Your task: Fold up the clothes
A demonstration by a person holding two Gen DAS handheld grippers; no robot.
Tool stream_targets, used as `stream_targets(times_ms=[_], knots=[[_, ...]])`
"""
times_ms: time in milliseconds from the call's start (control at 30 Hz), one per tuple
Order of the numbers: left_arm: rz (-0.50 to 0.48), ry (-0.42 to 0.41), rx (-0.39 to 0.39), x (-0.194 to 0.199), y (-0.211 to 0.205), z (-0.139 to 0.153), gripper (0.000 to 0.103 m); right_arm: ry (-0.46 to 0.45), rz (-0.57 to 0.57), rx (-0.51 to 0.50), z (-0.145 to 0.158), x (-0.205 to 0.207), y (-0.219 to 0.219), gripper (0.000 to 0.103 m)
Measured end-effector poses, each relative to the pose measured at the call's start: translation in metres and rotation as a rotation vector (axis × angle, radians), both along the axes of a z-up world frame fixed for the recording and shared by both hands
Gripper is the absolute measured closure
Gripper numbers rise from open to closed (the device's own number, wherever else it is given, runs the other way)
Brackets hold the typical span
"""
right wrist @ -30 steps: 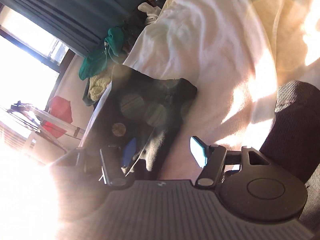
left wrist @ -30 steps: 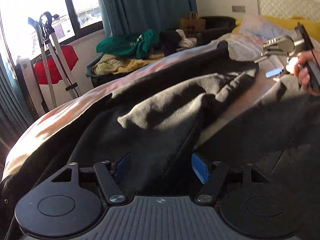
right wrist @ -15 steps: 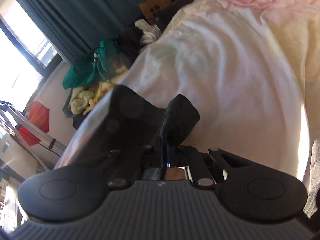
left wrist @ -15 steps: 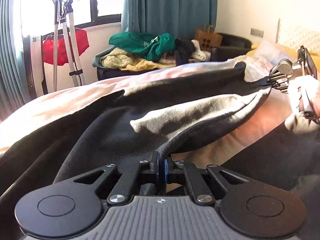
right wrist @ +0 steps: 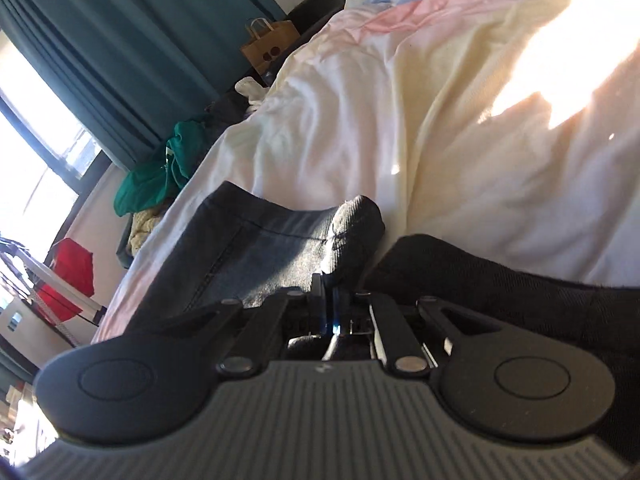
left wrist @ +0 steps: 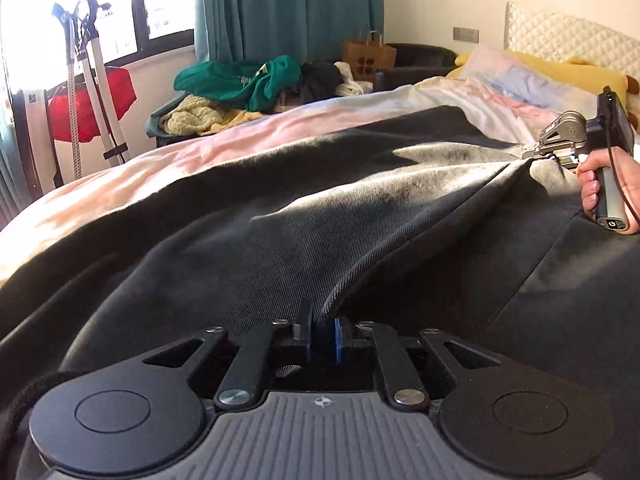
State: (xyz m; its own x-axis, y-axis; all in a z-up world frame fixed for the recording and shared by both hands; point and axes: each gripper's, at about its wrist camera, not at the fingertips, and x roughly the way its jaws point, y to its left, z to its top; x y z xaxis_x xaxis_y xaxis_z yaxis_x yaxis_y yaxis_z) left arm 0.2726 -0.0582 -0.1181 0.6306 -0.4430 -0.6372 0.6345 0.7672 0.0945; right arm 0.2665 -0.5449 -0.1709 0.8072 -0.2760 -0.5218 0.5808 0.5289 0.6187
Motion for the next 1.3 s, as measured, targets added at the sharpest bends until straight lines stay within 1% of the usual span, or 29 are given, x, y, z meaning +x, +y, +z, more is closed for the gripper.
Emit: stream_targets(times_ms=[100,167,200,233,267,300,333,367,400,467,533,600,633,667,733,833,867,900,933,967,1033,1100,1133,1200,1300], knots=[[0.024,0.037,-0.024,-0.002,0.004,0.000,0.079,0.004,0.028,0.011,-0.003,0.003,0.001,0.094],[0.047,0.041,-0.028,-0.005,0.005,0.004,0.066,0.009,0.058,-0.024,0.010,-0.007,0.009,0.093],[0.054,0.035,-0.024,-0.007,0.006,0.006,0.063,0.012,0.073,-0.044,0.017,-0.013,0.014,0.093],[0.070,0.024,-0.016,-0.011,0.007,0.010,0.054,0.014,0.089,-0.065,0.024,-0.018,0.019,0.093],[0.085,0.019,-0.015,-0.015,0.009,0.015,0.050,0.017,0.105,-0.085,0.031,-0.024,0.024,0.093],[0.098,0.017,-0.019,-0.020,0.011,0.020,0.049,0.020,0.120,-0.106,0.039,-0.030,0.029,0.093],[0.116,0.014,-0.026,-0.026,0.014,0.027,0.044,0.022,0.136,-0.126,0.046,-0.035,0.034,0.093],[0.138,0.006,-0.031,-0.032,0.015,0.034,0.036,0.025,0.152,-0.147,0.053,-0.041,0.039,0.093],[0.161,-0.005,-0.032,-0.039,0.017,0.040,0.033,0.028,0.168,-0.168,0.060,-0.047,0.044,0.093],[0.195,-0.031,-0.030,-0.059,0.020,0.057,0.021,0.033,0.199,-0.209,0.075,-0.058,0.054,0.093],[0.227,-0.062,-0.022,-0.081,0.023,0.075,0.018,0.038,0.230,-0.250,0.089,-0.069,0.063,0.093],[0.273,-0.100,-0.018,-0.107,0.026,0.089,0.013,0.019,0.278,-0.271,0.104,-0.090,0.084,0.093],[0.294,-0.111,-0.030,-0.120,0.029,0.096,0.007,0.006,0.308,-0.281,0.110,-0.100,0.096,0.093],[0.312,-0.117,-0.043,-0.134,0.034,0.102,0.005,-0.007,0.342,-0.292,0.117,-0.111,0.108,0.093],[0.348,-0.128,-0.057,-0.158,0.042,0.112,0.005,-0.008,0.396,-0.339,0.129,-0.128,0.130,0.093],[0.395,-0.138,-0.072,-0.189,0.054,0.122,0.004,-0.037,0.469,-0.434,0.147,-0.155,0.164,0.093],[0.416,-0.134,-0.080,-0.200,0.060,0.125,0.003,-0.050,0.487,-0.440,0.151,-0.163,0.172,0.092],[0.435,-0.130,-0.085,-0.209,0.065,0.127,0.003,-0.063,0.505,-0.439,0.153,-0.172,0.180,0.089],[0.452,-0.130,-0.090,-0.218,0.070,0.129,0.003,-0.077,0.517,-0.433,0.154,-0.179,0.186,0.077],[0.472,-0.146,-0.083,-0.228,0.075,0.131,0.002,-0.091,0.528,-0.425,0.155,-0.187,0.191,0.069],[0.510,-0.205,-0.052,-0.247,0.080,0.133,0.001,-0.134,0.543,-0.428,0.151,-0.203,0.202,0.040],[0.526,-0.222,-0.064,-0.261,0.087,0.133,0.000,-0.143,0.580,-0.439,0.147,-0.211,0.211,0.029],[0.532,-0.223,-0.075,-0.266,0.091,0.133,0.000,-0.144,0.601,-0.444,0.145,-0.214,0.216,0.027],[0.548,-0.219,-0.109,-0.275,0.100,0.128,0.000,-0.133,0.637,-0.475,0.144,-0.216,0.223,0.027],[0.570,-0.193,-0.178,-0.283,0.118,0.118,0.000,-0.114,0.653,-0.535,0.143,-0.213,0.234,0.027]])
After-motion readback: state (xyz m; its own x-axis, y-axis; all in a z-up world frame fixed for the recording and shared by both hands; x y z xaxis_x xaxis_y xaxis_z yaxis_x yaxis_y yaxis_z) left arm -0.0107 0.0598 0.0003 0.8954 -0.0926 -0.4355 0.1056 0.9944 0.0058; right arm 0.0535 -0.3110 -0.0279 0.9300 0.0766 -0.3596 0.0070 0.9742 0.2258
